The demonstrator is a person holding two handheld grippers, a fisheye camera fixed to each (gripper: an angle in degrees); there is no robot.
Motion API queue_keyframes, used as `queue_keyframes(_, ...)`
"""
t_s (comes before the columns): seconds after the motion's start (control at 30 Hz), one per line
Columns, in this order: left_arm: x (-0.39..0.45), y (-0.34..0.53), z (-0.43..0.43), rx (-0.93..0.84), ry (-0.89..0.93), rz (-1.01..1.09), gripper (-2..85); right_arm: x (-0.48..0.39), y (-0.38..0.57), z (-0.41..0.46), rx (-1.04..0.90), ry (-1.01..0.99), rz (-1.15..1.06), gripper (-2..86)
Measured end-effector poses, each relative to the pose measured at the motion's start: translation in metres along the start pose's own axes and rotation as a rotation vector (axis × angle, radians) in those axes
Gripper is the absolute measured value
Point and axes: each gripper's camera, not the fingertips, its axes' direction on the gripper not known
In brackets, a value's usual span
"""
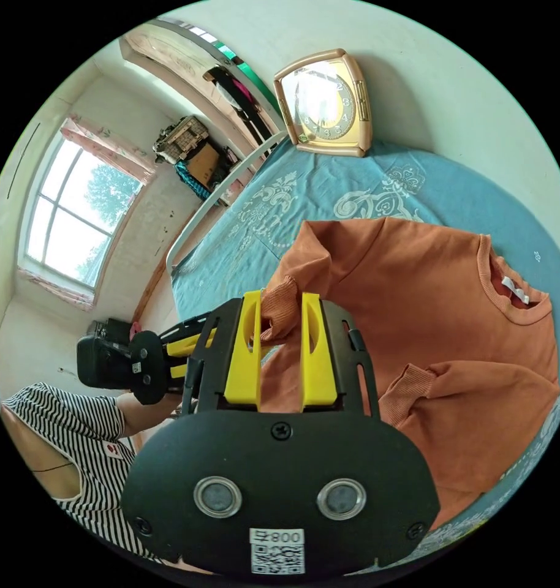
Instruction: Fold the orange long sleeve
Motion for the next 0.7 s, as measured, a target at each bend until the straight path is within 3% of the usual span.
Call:
queue_keyframes(0.33, 0.083, -0.075, 0.034, 0.150, 0.124, 0.039, 6.7, 0.081, -0.002, -0.129, 0.122, -0.046, 0.012, 4.5)
queue_keyframes(0.7, 0.182, -0.108, 0.124, 0.046, 0.308, 0.141, 6.8, 0.220, 0.061, -0.199, 0.131, -0.057, 0.241, 4.7)
